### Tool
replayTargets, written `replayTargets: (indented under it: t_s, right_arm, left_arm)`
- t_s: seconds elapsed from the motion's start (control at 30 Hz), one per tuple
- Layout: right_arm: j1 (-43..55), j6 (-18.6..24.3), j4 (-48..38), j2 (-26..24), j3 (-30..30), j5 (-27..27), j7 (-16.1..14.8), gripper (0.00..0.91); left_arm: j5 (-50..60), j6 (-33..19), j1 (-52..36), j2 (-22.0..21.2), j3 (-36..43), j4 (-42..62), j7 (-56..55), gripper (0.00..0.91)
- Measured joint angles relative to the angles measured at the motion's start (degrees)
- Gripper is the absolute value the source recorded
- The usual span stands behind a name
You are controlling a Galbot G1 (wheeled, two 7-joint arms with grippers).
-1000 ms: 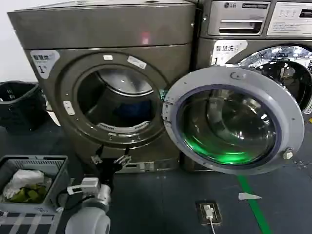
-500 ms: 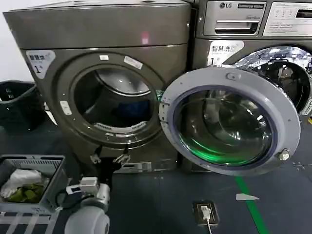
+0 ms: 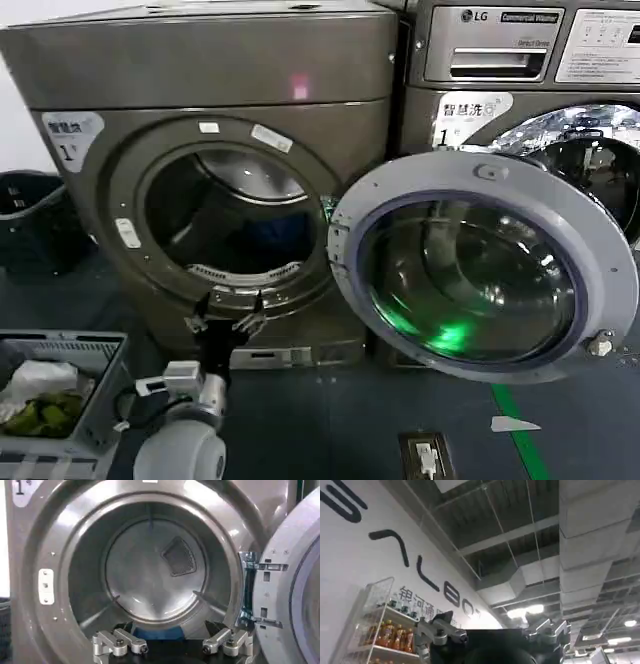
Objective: Grasp the clothes from the dryer.
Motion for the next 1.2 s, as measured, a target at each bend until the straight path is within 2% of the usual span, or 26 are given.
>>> replayTargets:
  t_s: [1.2]
  right_arm:
    - [0.2,0.9,-1.2,-0.7,0.4,-0.2,-0.3,0.907]
  left_arm:
    - [-0.2,0.0,-0.6,0.1,0.0,0.5,0.1,0.907]
